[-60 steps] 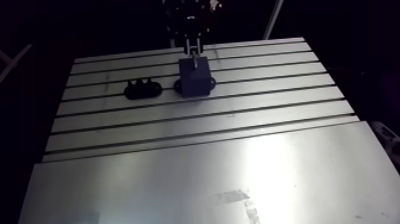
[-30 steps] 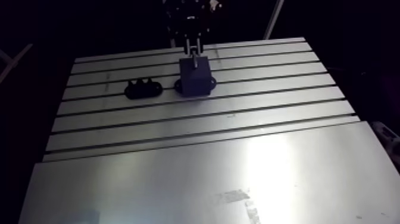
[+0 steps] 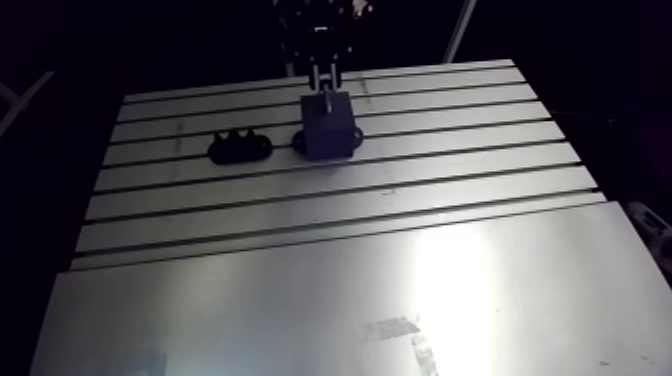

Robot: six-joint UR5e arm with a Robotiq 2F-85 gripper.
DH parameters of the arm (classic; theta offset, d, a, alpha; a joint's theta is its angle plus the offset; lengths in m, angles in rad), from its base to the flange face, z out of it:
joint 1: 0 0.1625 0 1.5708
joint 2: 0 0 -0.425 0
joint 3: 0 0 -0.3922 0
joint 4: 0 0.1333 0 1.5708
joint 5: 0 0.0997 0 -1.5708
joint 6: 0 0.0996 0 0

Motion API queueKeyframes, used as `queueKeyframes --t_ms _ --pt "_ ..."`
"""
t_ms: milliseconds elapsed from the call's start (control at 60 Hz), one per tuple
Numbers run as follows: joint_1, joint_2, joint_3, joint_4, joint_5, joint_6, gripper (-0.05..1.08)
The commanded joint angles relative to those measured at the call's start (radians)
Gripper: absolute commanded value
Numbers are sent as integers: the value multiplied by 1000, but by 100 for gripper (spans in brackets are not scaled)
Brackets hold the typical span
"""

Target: Pick up the M10 bolt and insert it into the hole until fully seated.

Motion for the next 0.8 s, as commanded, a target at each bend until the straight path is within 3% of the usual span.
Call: queueKeyframes --t_ms 17,800 --pt "-1 1 -2 -2 0 1 108" --pt "3 5 -4 -3 0 -1 108"
